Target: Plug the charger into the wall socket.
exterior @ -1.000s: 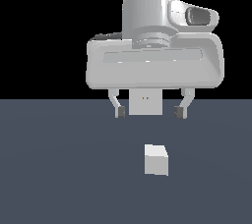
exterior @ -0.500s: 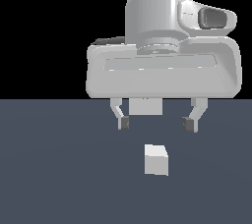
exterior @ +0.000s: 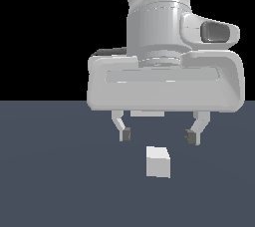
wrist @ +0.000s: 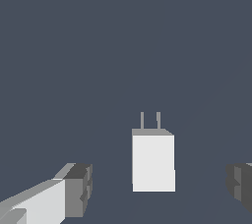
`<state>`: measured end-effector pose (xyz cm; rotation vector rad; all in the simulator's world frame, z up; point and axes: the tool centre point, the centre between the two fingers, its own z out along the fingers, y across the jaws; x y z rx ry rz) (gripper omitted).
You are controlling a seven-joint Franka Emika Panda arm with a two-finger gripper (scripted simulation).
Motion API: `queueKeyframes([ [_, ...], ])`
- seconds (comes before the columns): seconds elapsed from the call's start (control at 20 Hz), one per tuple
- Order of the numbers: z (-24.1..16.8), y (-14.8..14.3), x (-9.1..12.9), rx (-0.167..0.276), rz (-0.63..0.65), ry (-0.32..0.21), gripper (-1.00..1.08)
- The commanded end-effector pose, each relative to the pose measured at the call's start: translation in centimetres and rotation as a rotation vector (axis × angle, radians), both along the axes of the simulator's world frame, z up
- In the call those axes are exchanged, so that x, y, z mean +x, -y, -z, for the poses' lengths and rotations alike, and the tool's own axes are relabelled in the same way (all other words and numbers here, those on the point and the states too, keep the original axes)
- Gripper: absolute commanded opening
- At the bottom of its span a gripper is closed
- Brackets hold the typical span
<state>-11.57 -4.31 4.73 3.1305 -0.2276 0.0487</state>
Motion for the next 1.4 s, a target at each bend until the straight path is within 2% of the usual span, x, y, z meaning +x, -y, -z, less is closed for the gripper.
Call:
queueKeyframes([
  [0.0,1.1,0.0,-0.1,0.000,0.000,-0.001,1.00],
  [0.5,3.6,0.0,0.0,0.000,0.000,0.000,1.00],
  [0.55,3.6,0.0,0.0,0.000,0.000,0.000,-1.00],
  [1.1,3.5,0.0,0.0,0.000,0.000,0.000,-1.00],
  [1.35,3.0,0.1,0.7,0.000,-0.005,0.000,-1.00],
])
